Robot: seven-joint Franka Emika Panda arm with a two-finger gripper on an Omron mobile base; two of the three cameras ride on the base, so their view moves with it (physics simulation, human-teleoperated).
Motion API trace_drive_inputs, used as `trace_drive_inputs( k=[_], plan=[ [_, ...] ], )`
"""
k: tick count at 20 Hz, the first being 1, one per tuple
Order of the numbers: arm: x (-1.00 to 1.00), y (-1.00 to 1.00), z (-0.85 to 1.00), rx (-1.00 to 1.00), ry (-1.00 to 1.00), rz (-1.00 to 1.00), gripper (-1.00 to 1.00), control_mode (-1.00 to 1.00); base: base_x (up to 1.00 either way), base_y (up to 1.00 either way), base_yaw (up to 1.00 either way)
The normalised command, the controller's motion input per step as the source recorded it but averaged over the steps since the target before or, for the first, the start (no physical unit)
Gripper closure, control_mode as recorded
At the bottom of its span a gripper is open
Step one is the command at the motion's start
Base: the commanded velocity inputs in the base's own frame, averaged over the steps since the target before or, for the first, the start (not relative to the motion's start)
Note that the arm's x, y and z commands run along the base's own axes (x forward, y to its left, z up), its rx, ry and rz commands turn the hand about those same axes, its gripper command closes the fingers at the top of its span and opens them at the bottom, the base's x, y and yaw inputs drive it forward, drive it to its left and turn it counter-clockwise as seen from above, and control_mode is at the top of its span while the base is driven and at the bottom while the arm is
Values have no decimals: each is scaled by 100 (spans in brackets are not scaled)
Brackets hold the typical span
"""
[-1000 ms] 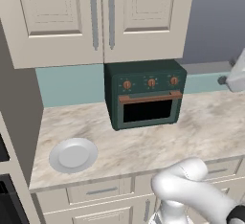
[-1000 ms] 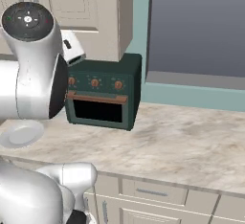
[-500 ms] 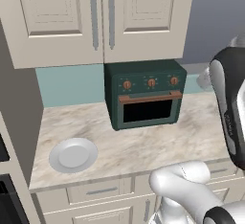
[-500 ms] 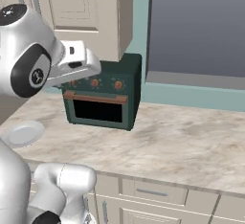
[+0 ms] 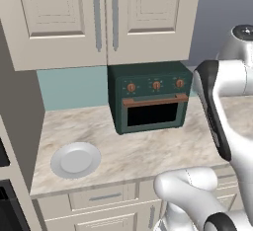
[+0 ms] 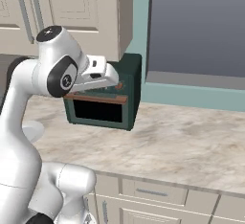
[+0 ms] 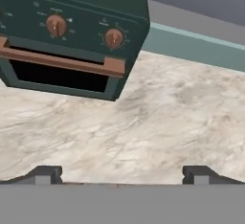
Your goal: Pick up the bagel from the plate, place it on the toaster oven rack, close the door, and set the timer.
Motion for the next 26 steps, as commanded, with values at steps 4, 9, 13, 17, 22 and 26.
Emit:
trace_drive_inputs(
  k=[4, 9, 13, 17, 22, 26],
  plan=[
    [77, -3, -44, 11, 0, 0, -100, -100, 0, 0, 0],
    [58, 0, -28, 11, -7, 2, -100, -100, 0, 0, 0],
    [61, 0, -10, 6, -16, 0, -100, -100, 0, 0, 0],
    [51, 0, -14, 0, -9, 0, -100, -100, 0, 0, 0],
    [45, 0, -15, 0, 0, 0, -100, -100, 0, 0, 0],
    [41, 0, -15, 0, 0, 0, -100, -100, 0, 0, 0]
  ],
)
